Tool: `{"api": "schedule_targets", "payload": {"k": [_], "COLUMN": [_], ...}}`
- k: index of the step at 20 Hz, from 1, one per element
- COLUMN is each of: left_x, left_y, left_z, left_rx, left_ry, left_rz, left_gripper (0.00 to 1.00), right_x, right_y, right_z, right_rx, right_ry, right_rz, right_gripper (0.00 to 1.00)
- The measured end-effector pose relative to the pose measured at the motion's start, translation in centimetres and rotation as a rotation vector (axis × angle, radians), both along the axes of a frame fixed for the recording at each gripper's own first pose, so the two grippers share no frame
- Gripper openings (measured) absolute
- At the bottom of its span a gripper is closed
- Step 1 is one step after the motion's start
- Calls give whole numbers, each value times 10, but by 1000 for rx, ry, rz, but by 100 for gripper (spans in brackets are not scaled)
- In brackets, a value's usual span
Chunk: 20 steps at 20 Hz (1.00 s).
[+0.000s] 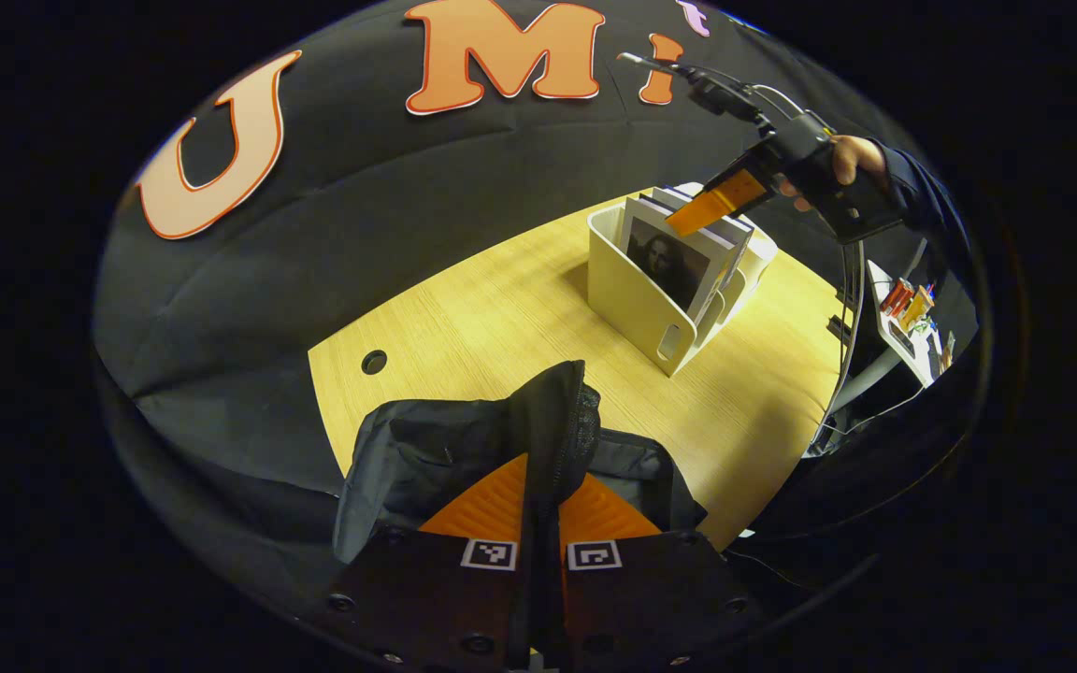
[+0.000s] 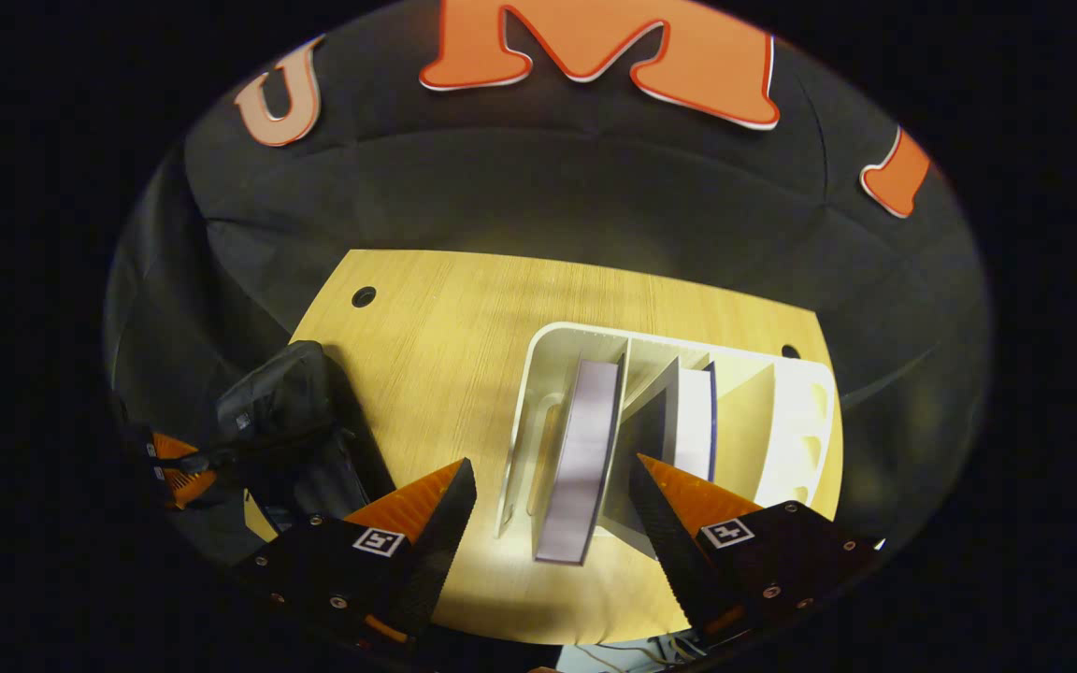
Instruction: Open the schoolbag, grab two books from the bookshelf and put them into the schoolbag.
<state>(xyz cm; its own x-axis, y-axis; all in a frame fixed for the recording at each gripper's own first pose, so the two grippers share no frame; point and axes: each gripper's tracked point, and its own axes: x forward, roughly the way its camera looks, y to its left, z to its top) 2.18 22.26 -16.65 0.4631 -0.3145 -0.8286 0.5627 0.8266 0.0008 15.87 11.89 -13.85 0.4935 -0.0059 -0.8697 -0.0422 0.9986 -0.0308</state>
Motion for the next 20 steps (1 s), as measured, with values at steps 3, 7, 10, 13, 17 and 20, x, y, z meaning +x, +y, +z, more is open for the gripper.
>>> {"api": "schedule_targets", "payload": {"k": [3,7,10,13,17,20], "left_x": [0,0,-1,-4,-7,-10], "left_y": [0,1,-3,-7,-11,-11], "left_z": [0,-5,-6,-8,-7,-4], "left_rx": [6,4,5,9,28,41], "left_ry": [-2,17,30,51,63,64], "left_rz": [-2,18,43,92,124,134], "left_gripper": [6,6,6,6,6,6], "right_x": [13,20,20,21,16,4], "right_y": [-8,-18,-17,-20,-26,-32], "right_z": [-20,-44,-52,-52,-47,-33], "right_rx": [-15,-14,7,36,75,91], "right_ry": [63,147,191,211,225,207], "right_rz": [-31,-83,-96,-138,-179,-172], "right_gripper": [99,85,65,39,36,35]}}
